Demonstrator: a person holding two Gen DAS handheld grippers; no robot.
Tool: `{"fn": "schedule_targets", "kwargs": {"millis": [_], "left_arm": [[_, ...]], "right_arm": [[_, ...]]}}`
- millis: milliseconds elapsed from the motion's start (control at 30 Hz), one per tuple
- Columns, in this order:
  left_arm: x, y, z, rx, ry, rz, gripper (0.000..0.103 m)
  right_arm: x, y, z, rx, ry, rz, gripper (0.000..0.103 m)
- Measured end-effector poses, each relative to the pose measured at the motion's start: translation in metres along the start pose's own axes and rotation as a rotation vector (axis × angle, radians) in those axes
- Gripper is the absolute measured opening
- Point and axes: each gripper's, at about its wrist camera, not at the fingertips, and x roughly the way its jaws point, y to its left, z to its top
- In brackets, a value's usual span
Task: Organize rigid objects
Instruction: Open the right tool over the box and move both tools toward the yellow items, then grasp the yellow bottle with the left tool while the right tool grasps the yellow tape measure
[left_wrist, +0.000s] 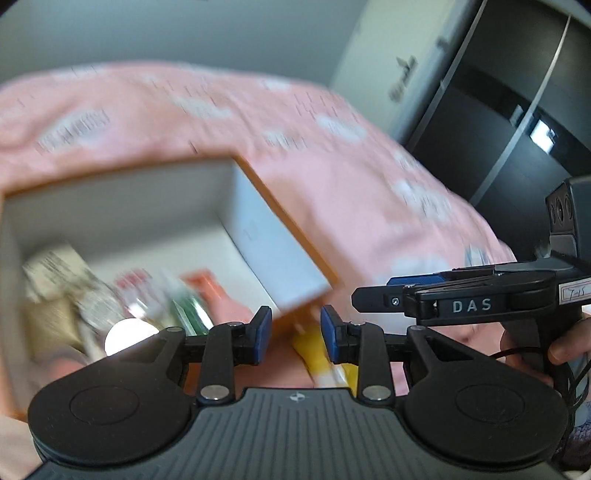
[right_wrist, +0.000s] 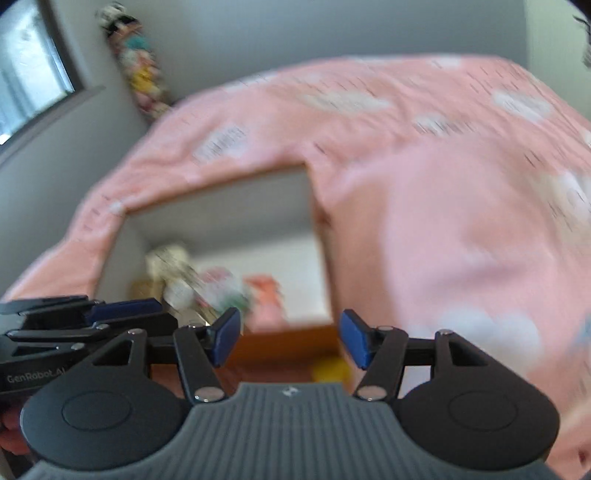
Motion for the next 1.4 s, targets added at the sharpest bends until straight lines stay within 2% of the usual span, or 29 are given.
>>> {"fn": "schedule_targets", "kwargs": {"millis": [67, 133, 233, 333, 467, 733, 767, 833, 867, 900, 1033, 1167, 1233, 1300, 1400], "left_arm": [[0.025, -0.001, -0.006, -0.01, 0.088, -0.003, 0.036], [0.043, -0.009, -0.012, 0.033, 0.113, 0.0, 0.035], [0.073, -0.016, -0.02, 0.063, 0.198, 0.0, 0.036], [0.094, -0.015, -0.027, -0.001, 0.244, -0.013, 0.035], [0.109, -0.012, -0.033, -0.029, 0.249, -0.003, 0.036], [0.12, -0.005, -0.039, -0.082, 0.261, 0.03, 0.038], [0.12, -0.002, -0.039, -0.091, 0.256, 0.034, 0.039], [0.12, 0.0, -0.039, -0.103, 0.254, 0.038, 0.04], [0.12, 0.001, -0.039, -0.105, 0.254, 0.035, 0.04], [0.119, 0.001, -0.038, -0.105, 0.253, 0.033, 0.041], [0.121, -0.001, -0.039, -0.093, 0.268, 0.02, 0.048], [0.128, -0.009, -0.042, -0.069, 0.296, -0.002, 0.049], [0.135, -0.016, -0.045, -0.034, 0.307, -0.004, 0.049], [0.142, -0.02, -0.047, -0.01, 0.317, 0.025, 0.049], [0.151, -0.023, -0.049, -0.004, 0.318, 0.044, 0.047]], "right_arm": [[0.007, -0.014, -0.014, 0.025, 0.053, -0.047, 0.052], [0.015, -0.028, -0.03, 0.046, 0.107, -0.085, 0.05], [0.031, -0.048, -0.053, 0.102, 0.192, -0.111, 0.047], [0.048, -0.066, -0.065, 0.187, 0.278, -0.122, 0.044], [0.066, -0.086, -0.077, 0.284, 0.349, -0.108, 0.044], [0.089, -0.104, -0.084, 0.36, 0.356, -0.022, 0.05], [0.091, -0.106, -0.085, 0.371, 0.354, -0.011, 0.048], [0.094, -0.109, -0.084, 0.393, 0.35, 0.021, 0.037], [0.093, -0.111, -0.084, 0.399, 0.349, 0.029, 0.037], [0.091, -0.111, -0.085, 0.4, 0.343, 0.027, 0.036], [0.076, -0.109, -0.082, 0.383, 0.298, 0.016, 0.021], [0.049, -0.107, -0.081, 0.356, 0.216, -0.072, 0.021], [0.045, -0.111, -0.082, 0.373, 0.204, -0.077, 0.021], [0.047, -0.107, -0.084, 0.381, 0.208, -0.072, 0.021], [0.045, -0.104, -0.086, 0.378, 0.217, -0.066, 0.02]]}}
